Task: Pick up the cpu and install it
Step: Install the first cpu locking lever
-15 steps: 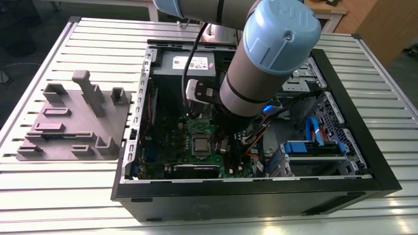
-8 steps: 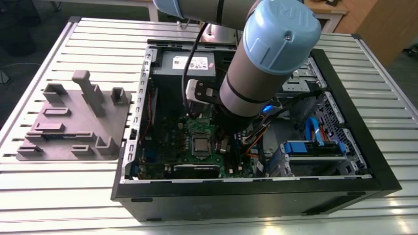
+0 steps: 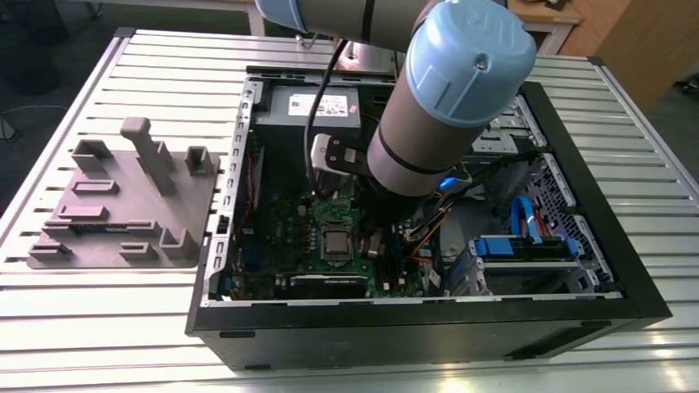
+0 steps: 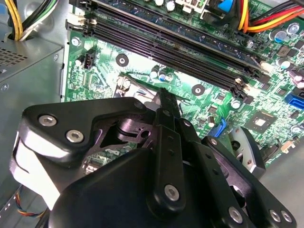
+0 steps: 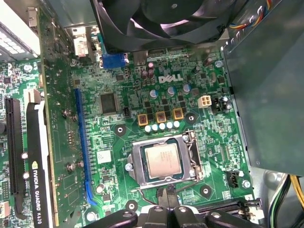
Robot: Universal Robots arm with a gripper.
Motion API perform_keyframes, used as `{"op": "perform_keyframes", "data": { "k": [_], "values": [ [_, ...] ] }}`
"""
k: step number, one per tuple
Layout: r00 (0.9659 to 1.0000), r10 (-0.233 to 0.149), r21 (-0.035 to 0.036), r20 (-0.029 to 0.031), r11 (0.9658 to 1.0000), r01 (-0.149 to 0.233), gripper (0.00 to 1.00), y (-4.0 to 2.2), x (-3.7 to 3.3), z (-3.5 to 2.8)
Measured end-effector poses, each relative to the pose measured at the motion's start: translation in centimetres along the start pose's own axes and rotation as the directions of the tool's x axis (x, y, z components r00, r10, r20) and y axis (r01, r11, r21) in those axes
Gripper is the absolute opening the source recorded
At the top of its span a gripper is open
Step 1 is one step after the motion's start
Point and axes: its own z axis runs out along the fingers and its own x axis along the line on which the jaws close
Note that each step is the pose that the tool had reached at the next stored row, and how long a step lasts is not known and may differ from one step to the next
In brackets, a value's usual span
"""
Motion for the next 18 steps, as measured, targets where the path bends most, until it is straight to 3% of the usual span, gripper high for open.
{"op": "perform_keyframes", "data": {
  "k": [12,18],
  "values": [
    [0.9997,-0.025,-0.0023,-0.0031,0.9997,0.025,0.1,-0.17,0.57,0.43],
    [0.9975,-0.07,-0.0038,-0.0089,0.9976,0.07,0.1,-0.18,0.61,0.76]
  ]
}}
